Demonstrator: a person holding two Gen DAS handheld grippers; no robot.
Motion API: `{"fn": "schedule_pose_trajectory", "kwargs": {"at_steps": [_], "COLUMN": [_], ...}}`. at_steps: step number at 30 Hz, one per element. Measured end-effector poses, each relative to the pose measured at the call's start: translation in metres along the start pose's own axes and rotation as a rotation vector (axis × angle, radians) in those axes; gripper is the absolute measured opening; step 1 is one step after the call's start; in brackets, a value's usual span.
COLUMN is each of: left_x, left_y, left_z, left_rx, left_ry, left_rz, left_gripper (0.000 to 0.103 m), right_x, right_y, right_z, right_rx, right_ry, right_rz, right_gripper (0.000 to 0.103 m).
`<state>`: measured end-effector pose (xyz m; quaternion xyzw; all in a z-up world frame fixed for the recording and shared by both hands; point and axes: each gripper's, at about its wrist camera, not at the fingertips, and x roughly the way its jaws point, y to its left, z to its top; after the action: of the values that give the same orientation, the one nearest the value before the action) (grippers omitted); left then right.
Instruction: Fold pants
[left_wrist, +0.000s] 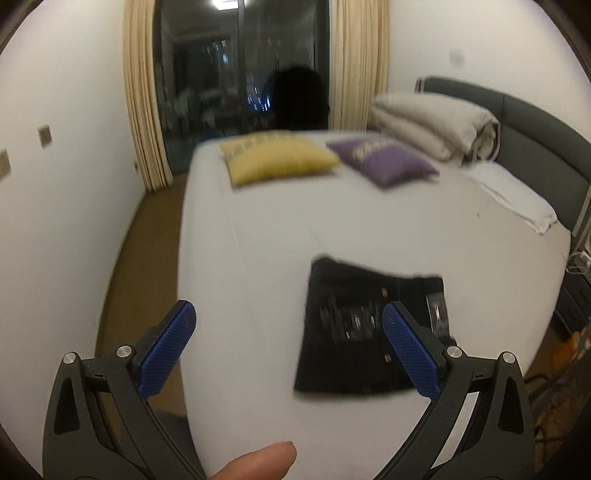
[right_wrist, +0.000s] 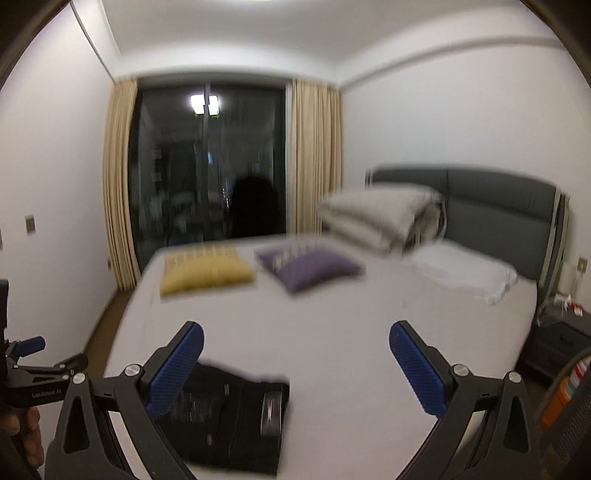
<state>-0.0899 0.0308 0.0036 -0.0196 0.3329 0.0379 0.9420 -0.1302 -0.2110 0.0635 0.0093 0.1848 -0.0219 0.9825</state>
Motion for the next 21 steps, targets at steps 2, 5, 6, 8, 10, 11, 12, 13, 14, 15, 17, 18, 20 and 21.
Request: {"fn": "schedule_pose_trajectory", "kwargs": {"at_steps": [2,5,6,8,10,11,12,13,14,15,17,18,20,21], "left_x": [0.013,0.026,0.03,0.039,0.056,0.058,0.063,0.066,0.068,0.068,0.072,0.072,0.075,0.077], "left_y": [-0.002,-0.004,-0.003,-0.004,-0.004,-0.005,-0.004,-0.004,-0.004,-0.004,-0.004,-0.004,-0.004,-0.004], "left_z": [-0.009,-0.017,-0.02,-0.024,-0.026,-0.028,-0.029,-0.031,-0.031,-0.032,-0.034,-0.035,-0.037,-0.038], "left_rx": [-0.002,-0.004,-0.005,-0.006,-0.004,-0.003,-0.003,-0.003,-0.002,-0.001,0.002,0.003,0.005,0.006], "left_ry": [0.035,0.069,0.073,0.088,0.099,0.104,0.109,0.117,0.121,0.126,0.133,0.136,0.144,0.148], "left_rz": [0.012,0.016,0.017,0.02,0.023,0.025,0.025,0.022,0.022,0.023,0.022,0.022,0.021,0.022], "left_gripper": [0.103,0.103,0.103,0.103,0.103,0.103,0.103,0.103,0.103,0.103,0.103,0.103,0.103,0.103], "right_x": [0.017,0.031,0.036,0.044,0.047,0.053,0.054,0.058,0.059,0.06,0.069,0.071,0.072,0.075], "right_y": [0.0,0.003,0.005,0.005,0.01,0.011,0.014,0.014,0.016,0.017,0.018,0.02,0.022,0.022], "right_z": [-0.012,-0.027,-0.033,-0.037,-0.042,-0.046,-0.048,-0.052,-0.054,-0.057,-0.06,-0.062,-0.064,-0.065], "right_rx": [0.015,0.026,0.027,0.03,0.028,0.023,0.014,0.01,0.005,0.004,0.003,0.0,-0.004,-0.005], "right_ry": [0.07,0.148,0.159,0.184,0.2,0.206,0.217,0.224,0.234,0.244,0.26,0.27,0.279,0.283], "right_rz": [0.011,0.024,0.022,0.026,0.031,0.032,0.031,0.03,0.028,0.029,0.031,0.027,0.029,0.03], "right_gripper": [0.103,0.103,0.103,0.103,0.103,0.103,0.103,0.103,0.103,0.103,0.103,0.103,0.103,0.103]}}
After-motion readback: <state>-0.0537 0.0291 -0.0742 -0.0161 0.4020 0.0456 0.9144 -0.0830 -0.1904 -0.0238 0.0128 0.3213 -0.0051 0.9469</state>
